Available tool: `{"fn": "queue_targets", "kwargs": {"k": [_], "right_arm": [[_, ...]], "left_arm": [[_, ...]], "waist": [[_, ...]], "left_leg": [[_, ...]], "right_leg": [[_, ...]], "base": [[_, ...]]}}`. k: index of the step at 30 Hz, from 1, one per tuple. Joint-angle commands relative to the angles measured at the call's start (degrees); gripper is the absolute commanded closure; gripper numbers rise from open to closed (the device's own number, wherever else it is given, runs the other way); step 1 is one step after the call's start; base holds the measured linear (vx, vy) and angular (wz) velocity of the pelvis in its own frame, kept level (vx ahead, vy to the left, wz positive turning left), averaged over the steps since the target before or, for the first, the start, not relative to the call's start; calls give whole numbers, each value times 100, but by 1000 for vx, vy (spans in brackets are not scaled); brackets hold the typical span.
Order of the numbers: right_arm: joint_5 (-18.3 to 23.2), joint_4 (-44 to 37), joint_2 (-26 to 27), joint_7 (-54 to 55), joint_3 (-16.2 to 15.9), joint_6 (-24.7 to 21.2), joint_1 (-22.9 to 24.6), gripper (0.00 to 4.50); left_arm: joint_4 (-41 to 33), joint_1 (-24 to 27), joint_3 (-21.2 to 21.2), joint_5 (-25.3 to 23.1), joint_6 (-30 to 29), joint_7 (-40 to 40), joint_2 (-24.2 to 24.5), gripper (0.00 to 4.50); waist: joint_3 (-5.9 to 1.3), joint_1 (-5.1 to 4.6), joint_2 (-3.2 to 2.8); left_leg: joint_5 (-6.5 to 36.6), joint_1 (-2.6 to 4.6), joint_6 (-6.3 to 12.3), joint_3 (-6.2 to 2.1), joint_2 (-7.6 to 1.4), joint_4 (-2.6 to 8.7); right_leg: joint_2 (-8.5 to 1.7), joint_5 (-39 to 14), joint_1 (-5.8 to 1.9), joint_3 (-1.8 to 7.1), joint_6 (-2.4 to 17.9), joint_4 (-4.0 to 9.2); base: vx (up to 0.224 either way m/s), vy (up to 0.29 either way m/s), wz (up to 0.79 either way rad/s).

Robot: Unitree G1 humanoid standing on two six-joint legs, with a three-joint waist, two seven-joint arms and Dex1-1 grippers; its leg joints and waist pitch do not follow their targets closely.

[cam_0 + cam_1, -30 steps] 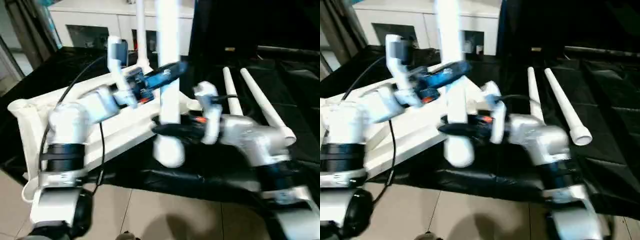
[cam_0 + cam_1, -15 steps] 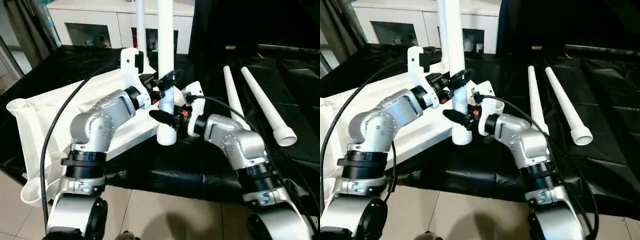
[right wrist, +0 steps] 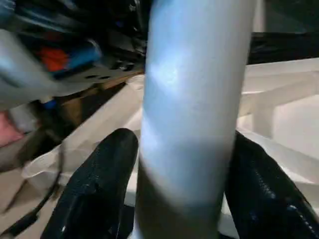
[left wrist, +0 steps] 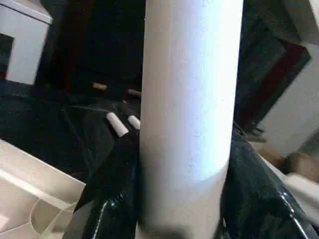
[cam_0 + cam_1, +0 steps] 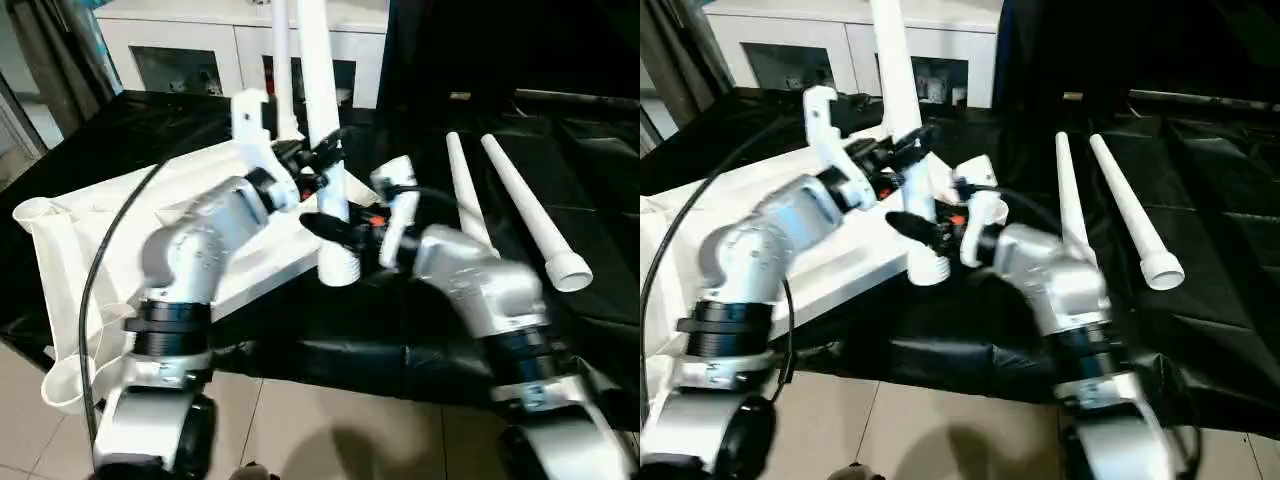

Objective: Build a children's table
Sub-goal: Insert table leg to table base

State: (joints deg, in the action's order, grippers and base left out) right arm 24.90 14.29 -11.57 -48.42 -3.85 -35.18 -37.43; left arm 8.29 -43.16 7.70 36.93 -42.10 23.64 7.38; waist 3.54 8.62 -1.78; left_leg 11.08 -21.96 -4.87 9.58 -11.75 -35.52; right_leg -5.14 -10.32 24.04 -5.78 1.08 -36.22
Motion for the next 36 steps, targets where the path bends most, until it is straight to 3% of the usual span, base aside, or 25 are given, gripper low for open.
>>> {"fn": "queue_targets", "kwargs": {"k": [1,8,11,16,29,36], "right_arm": [[127,-126,-198,-425,-96,-186,12,143],[363,22,-596,-1036,-139,-690,-180,131],[396,90,-621,-1120,-150,-738,-225,131],[621,144,-642,-1443,-158,-1057,-272,131],[419,406,-918,-1970,-457,-1040,-437,131],[361,493,-959,-2112,-590,-960,-493,204]], "left_arm": [[-175,-91,-77,215,-270,354,126,264],[-419,-72,-266,431,-409,973,311,265],[-497,-49,-252,539,-428,1065,264,265],[-706,29,-339,679,-583,1393,318,265],[-696,-13,-458,770,-759,1722,461,265],[-692,-6,-494,782,-855,1804,468,265]], "waist": [[-493,1,38],[-493,20,65],[-488,16,95],[-496,26,95],[-504,51,106],[-501,59,113]], "left_leg": [[401,32,152,-21,-90,382],[323,27,211,-16,-100,370],[344,18,195,-10,-97,371],[244,19,245,-8,-101,359],[171,16,228,-4,-99,347],[216,16,233,-3,-102,348]], "right_leg": [[-298,-416,-424,296,1066,352],[-321,-554,-428,297,1186,351],[-326,-672,-432,297,1145,365],[-316,-631,-418,294,1157,350],[-311,-613,-417,294,1119,343],[-318,-710,-417,292,1128,345]], "base": [[0,0,0],[0,0,0],[0,0,0],[0,0,0],[0,0,0],[0,0,0]]}}
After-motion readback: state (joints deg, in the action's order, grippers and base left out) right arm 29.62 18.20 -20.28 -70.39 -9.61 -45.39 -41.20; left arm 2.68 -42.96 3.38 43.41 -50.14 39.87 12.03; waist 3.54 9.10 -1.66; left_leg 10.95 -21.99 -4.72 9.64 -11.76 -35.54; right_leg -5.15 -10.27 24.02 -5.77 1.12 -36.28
